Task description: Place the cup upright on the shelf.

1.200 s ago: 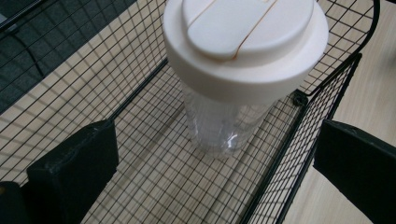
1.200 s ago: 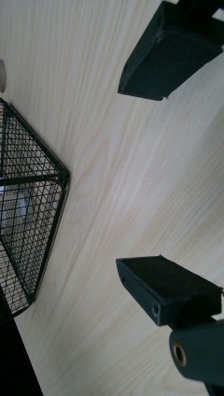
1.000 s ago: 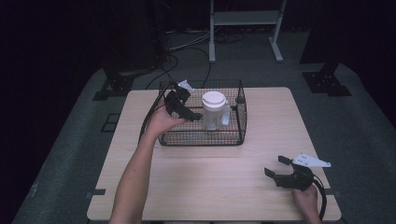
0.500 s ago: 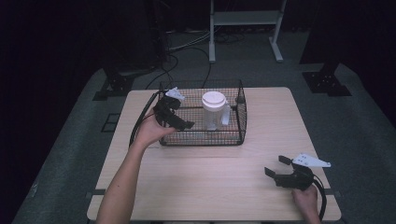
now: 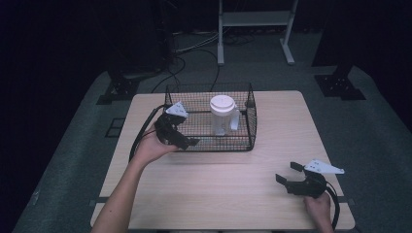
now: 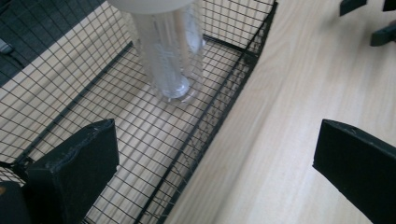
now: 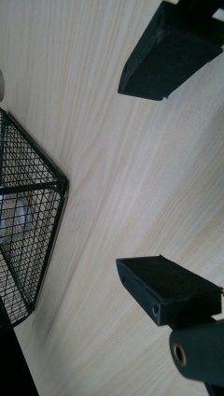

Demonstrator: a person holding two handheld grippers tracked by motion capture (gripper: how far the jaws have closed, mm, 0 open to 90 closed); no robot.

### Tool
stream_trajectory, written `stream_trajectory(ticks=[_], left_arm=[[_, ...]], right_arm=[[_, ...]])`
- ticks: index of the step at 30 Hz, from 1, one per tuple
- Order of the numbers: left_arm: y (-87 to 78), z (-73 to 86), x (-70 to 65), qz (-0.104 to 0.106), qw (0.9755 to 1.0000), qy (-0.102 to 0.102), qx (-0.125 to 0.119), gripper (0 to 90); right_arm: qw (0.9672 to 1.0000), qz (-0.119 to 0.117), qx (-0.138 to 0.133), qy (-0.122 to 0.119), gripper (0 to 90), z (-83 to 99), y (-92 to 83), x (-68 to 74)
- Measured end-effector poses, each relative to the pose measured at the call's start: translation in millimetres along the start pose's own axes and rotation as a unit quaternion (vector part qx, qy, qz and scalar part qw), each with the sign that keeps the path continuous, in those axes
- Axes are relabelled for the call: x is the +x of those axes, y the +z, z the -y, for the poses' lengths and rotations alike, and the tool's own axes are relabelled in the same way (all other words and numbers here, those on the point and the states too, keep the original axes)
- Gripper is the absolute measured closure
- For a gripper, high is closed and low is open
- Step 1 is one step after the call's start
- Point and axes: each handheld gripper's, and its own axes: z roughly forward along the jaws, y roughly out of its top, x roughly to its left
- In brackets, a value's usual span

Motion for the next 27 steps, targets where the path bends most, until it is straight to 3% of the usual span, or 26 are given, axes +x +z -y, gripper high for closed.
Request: stream_trajectory(ticks=[4, 13, 27], left_arm=[[-4.9, 6.8, -6.4, -0.001, 1.0000, 0.007, -0.002, 0.0], [-14.8, 23.1, -12.9, 0.005, 0.9999, 0.003, -0.014, 0.0], [-19.8, 48.8, -18.4, -0.007, 0.9997, -0.005, -0.021, 0.0]], right_arm=[[1.0000, 0.000, 0.002, -0.001, 12.9, 0.1, 0.2, 0.2], [1.0000, 0.003, 0.003, 0.000, 12.9, 0.2, -0.2, 0.3], [1.0000, 0.005, 0.006, 0.001, 12.9, 0.4, 0.3, 0.4]])
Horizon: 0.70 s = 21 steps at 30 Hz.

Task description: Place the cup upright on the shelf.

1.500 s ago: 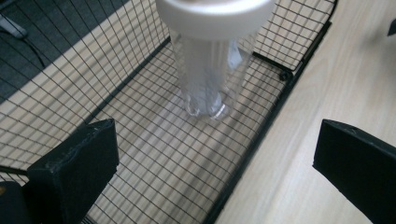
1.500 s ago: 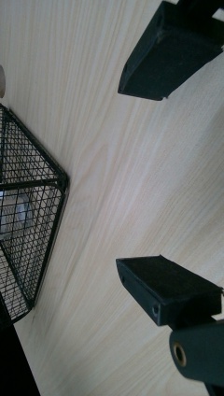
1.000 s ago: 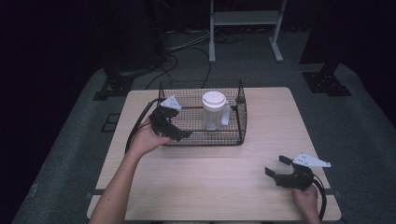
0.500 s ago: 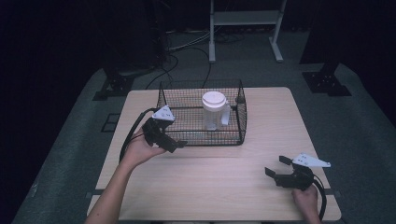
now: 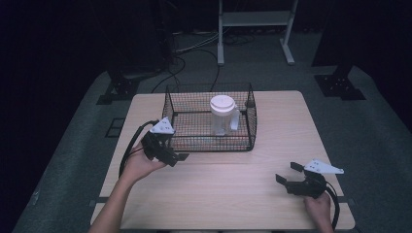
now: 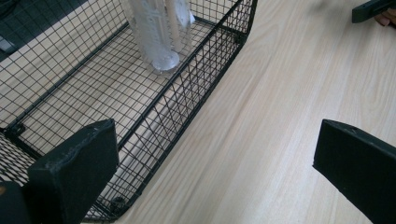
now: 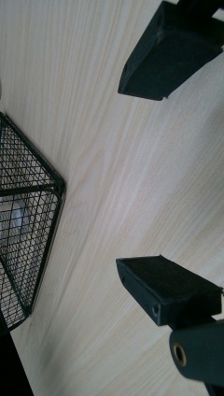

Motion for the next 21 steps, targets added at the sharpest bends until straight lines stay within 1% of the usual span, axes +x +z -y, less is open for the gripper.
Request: stream_trajectory(ticks=[5, 7, 9, 13, 17, 20, 21], left_arm=[[-1.4, 6.3, -4.1, 0.005, 1.0000, -0.002, -0.007, 0.0], [-1.3, 11.2, -6.8, 0.004, 0.9999, -0.005, -0.009, 0.0], [-0.4, 15.3, -8.9, 0.009, 0.9998, -0.011, -0.013, 0.0], [-0.4, 20.7, -13.0, 0.011, 0.9998, -0.008, -0.014, 0.0], [0.1, 25.7, -15.9, 0.012, 0.9997, -0.011, -0.016, 0.0], [0.3, 28.3, -17.3, 0.012, 0.9998, -0.009, -0.013, 0.0], [0.5, 31.5, -18.4, 0.013, 0.9997, -0.013, -0.015, 0.0]], right_arm=[[1.0000, 0.000, 0.000, -0.001, 12.9, -0.1, 0.1, 0.1], [1.0000, 0.000, 0.000, -0.002, 12.9, 0.0, 0.0, 0.3], [1.0000, 0.000, 0.000, -0.002, 12.9, 0.0, 0.0, 0.3], [1.0000, 0.000, 0.000, -0.003, 12.9, 0.0, 0.1, 0.4], [1.0000, 0.000, 0.000, -0.003, 12.9, 0.0, 0.1, 0.7], [1.0000, 0.001, 0.001, -0.003, 12.9, 0.0, 0.3, 0.9], [1.0000, 0.001, 0.001, -0.003, 12.9, 0.0, 0.3, 1.0]])
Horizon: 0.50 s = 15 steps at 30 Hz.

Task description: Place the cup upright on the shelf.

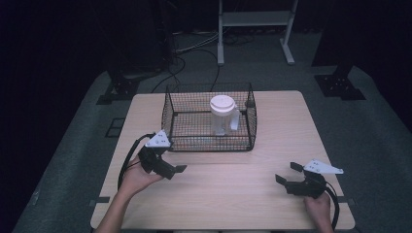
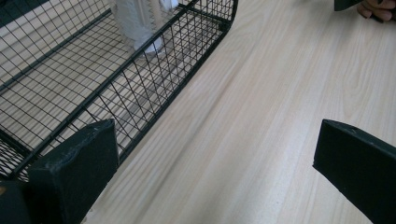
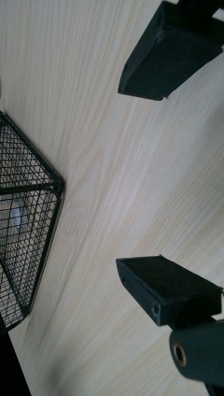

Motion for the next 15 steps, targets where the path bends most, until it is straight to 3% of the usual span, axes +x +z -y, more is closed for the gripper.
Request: stream_trajectory(ticks=[9, 15], left_arm=[[0.3, 16.8, -4.7, -0.006, 0.9999, -0.014, -0.004, 0.0], [-0.9, 33.5, -10.6, -0.014, 0.9992, -0.029, -0.023, 0.0]], right_arm=[[1.0000, -0.001, 0.001, -0.001, 12.9, 0.0, 0.0, 0.4], [1.0000, -0.003, 0.000, -0.001, 12.9, 0.0, -0.2, 0.3]])
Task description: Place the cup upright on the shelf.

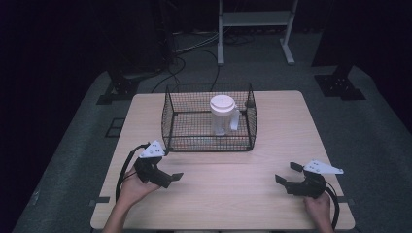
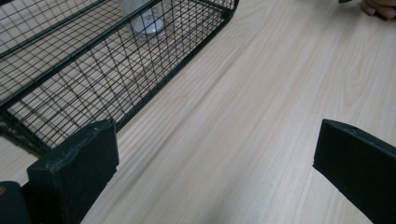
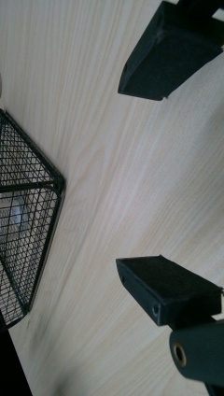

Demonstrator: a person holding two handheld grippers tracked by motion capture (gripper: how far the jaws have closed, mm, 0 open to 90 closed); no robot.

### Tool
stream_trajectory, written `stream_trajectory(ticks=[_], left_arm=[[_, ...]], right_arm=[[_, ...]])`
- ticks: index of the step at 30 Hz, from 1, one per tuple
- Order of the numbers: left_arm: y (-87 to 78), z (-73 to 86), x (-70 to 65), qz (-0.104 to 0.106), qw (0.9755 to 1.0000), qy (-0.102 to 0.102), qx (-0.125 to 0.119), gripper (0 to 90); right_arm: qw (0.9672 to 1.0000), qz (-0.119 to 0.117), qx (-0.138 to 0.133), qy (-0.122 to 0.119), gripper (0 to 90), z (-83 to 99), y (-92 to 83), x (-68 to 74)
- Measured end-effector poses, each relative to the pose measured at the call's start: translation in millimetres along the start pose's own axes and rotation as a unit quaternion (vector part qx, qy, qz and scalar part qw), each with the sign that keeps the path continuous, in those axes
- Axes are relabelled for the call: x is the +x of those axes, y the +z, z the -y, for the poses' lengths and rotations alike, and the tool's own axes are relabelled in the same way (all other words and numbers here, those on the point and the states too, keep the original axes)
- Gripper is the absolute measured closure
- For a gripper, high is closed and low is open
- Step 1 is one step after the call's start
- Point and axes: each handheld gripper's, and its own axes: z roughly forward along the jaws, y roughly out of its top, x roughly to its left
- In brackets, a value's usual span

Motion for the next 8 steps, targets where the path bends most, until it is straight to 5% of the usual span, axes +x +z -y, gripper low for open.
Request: stream_trajectory(ticks=[6, 7, 8], left_arm=[[-3.1, 13.4, -8.5, -0.009, 0.9996, -0.012, -0.025, 0.0], [-5.4, 23.3, -14.1, -0.011, 0.9982, -0.024, -0.055, 0.0], [-5.4, 23.3, -14.1, -0.011, 0.9982, -0.024, -0.055, 0.0]], right_arm=[[1.0000, -0.001, -0.001, -0.001, 12.9, 0.0, -0.1, 0.0], [1.0000, -0.002, -0.002, -0.002, 12.9, 0.0, -0.4, -0.3], [1.0000, -0.003, -0.003, -0.002, 12.9, 0.0, -0.5, -0.4]])
